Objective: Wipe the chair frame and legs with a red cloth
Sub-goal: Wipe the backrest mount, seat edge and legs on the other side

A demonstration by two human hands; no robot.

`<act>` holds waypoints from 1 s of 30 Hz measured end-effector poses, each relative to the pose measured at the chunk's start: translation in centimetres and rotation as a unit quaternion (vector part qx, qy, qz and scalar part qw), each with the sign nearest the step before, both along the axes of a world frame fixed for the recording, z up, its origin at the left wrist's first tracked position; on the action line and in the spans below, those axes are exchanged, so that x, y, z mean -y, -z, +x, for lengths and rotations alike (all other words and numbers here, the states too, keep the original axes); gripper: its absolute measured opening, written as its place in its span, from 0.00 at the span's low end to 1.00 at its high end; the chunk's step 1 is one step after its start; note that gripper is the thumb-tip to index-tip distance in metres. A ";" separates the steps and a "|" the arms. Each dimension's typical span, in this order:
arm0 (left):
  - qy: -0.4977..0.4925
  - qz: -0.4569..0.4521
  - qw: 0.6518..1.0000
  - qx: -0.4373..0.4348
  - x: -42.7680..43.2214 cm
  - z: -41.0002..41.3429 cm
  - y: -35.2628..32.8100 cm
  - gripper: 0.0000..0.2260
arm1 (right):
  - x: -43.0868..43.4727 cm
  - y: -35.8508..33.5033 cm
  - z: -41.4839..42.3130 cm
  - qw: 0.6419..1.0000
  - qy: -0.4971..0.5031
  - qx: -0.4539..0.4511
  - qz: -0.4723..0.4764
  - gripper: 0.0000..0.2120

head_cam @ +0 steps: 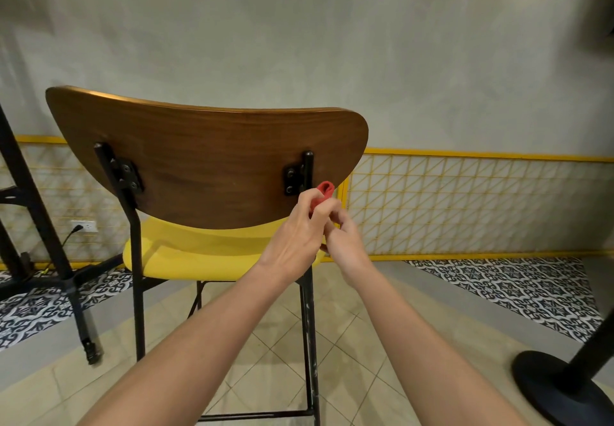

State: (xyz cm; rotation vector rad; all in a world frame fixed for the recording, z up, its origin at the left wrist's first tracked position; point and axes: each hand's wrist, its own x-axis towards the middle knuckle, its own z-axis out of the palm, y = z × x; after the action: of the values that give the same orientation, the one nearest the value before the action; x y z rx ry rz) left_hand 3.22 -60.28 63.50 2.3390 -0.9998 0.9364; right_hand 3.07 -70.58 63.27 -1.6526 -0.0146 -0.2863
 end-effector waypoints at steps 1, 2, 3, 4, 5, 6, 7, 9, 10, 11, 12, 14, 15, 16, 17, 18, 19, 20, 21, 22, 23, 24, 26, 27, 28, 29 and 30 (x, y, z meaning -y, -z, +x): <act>0.014 -0.018 1.000 0.000 0.1 0.2 0.2 0.38 | -0.2 0.0 0.0 1.000 0.005 -0.008 0.017 0.12; 0.028 -0.035 0.999 -0.001 0.1 0.3 0.3 0.39 | -0.4 0.1 0.3 0.999 0.012 -0.013 0.041 0.13; 0.040 -0.057 0.998 -0.001 0.1 0.3 0.4 0.40 | -0.7 0.0 0.4 0.998 0.022 -0.015 0.063 0.13; 0.051 -0.080 0.995 -0.005 0.0 0.4 0.5 0.40 | -0.8 -0.2 0.6 0.996 0.034 -0.015 0.086 0.13; 0.057 -0.103 0.993 -0.014 -0.2 0.4 0.6 0.40 | -1.0 -0.5 0.7 0.994 0.052 -0.010 0.092 0.12; 0.055 -0.123 0.991 -0.029 -0.5 0.5 0.6 0.41 | -1.0 -0.7 0.8 0.993 0.072 0.003 0.090 0.13; 0.043 -0.136 0.989 -0.043 -1.0 0.6 0.7 0.41 | -1.0 -1.1 0.9 0.992 0.091 0.020 0.082 0.14; -0.002 -0.143 0.988 -0.054 -2.1 0.9 0.7 0.40 | -0.8 -1.8 0.9 0.988 0.120 0.070 0.064 0.19; -0.026 -0.139 0.989 -0.046 -2.6 0.9 0.7 0.38 | -0.6 -2.1 1.0 0.985 0.132 0.096 0.048 0.19; -0.049 -0.131 0.990 -0.035 -3.0 0.9 0.6 0.36 | -0.5 -2.3 1.0 0.982 0.143 0.119 0.027 0.18; -0.069 -0.120 0.990 -0.026 -3.3 0.9 0.6 0.33 | -0.5 -2.4 1.1 0.979 0.149 0.140 0.013 0.17; -0.095 -0.107 0.990 -0.017 -3.3 0.8 0.5 0.31 | -0.9 -2.7 1.4 0.976 0.143 0.161 -0.016 0.16; -0.102 -0.106 0.989 -0.018 -3.2 0.9 0.5 0.31 | -1.2 -2.8 1.5 0.976 0.142 0.163 -0.035 0.17; -0.106 -0.108 0.988 -0.023 -3.1 1.0 0.5 0.30 | -1.5 -2.7 1.7 0.974 0.146 0.164 -0.054 0.18; -0.107 -0.109 0.988 -0.027 -3.1 1.1 0.5 0.31 | -1.8 -2.7 1.8 0.972 0.154 0.165 -0.067 0.19; -0.108 -0.108 0.988 -0.030 -3.2 1.1 0.5 0.31 | -2.0 -2.5 1.9 0.970 0.161 0.168 -0.071 0.19; -0.107 -0.106 0.988 -0.031 -3.3 1.2 0.6 0.31 | -2.3 -2.3 2.0 0.969 0.164 0.168 -0.071 0.18; -0.105 -0.104 0.989 -0.033 -3.5 1.3 0.7 0.32 | -2.4 -2.0 2.0 0.969 0.165 0.170 -0.070 0.18; -0.099 -0.100 0.989 -0.038 -3.6 1.3 0.8 0.33 | -2.5 -1.6 1.9 0.969 0.164 0.168 -0.073 0.17; -0.091 -0.098 0.990 -0.045 -3.6 1.2 0.9 0.34 | -2.4 -1.2 1.9 0.970 0.161 0.164 -0.077 0.16; -0.082 -0.098 0.990 -0.054 -3.6 1.2 0.9 0.35 | -2.2 -0.9 1.8 0.972 0.154 0.155 -0.086 0.16; -0.073 -0.100 0.990 -0.064 -3.6 1.1 1.0 0.36 | -2.0 -0.5 1.9 0.974 0.143 0.143 -0.099 0.16; -0.055 -0.106 0.989 -0.082 -3.6 0.9 1.0 0.39 | -1.3 0.0 2.0 0.977 0.121 0.116 -0.130 0.17; -0.047 -0.113 0.989 -0.087 -3.6 0.8 0.9 0.40 | -1.0 0.0 2.0 0.978 0.114 0.107 -0.140 0.17; -0.040 -0.121 0.988 -0.092 -3.6 0.7 0.8 0.41 | -0.7 -0.1 1.9 0.978 0.112 0.106 -0.139 0.17; -0.036 -0.130 0.986 -0.096 -3.6 0.6 0.7 0.41 | -0.7 -0.5 1.8 0.979 0.117 0.114 -0.124 0.16; -0.032 -0.137 0.985 -0.099 -3.6 0.5 0.6 0.41 | -0.7 -0.9 1.7 0.979 0.124 0.130 -0.099 0.16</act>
State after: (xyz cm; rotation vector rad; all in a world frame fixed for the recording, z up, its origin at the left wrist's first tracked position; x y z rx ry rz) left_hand 3.77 -56.68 62.87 2.1900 -0.6747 0.7911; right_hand 4.79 -69.86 64.18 -1.8057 -0.0345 -0.7102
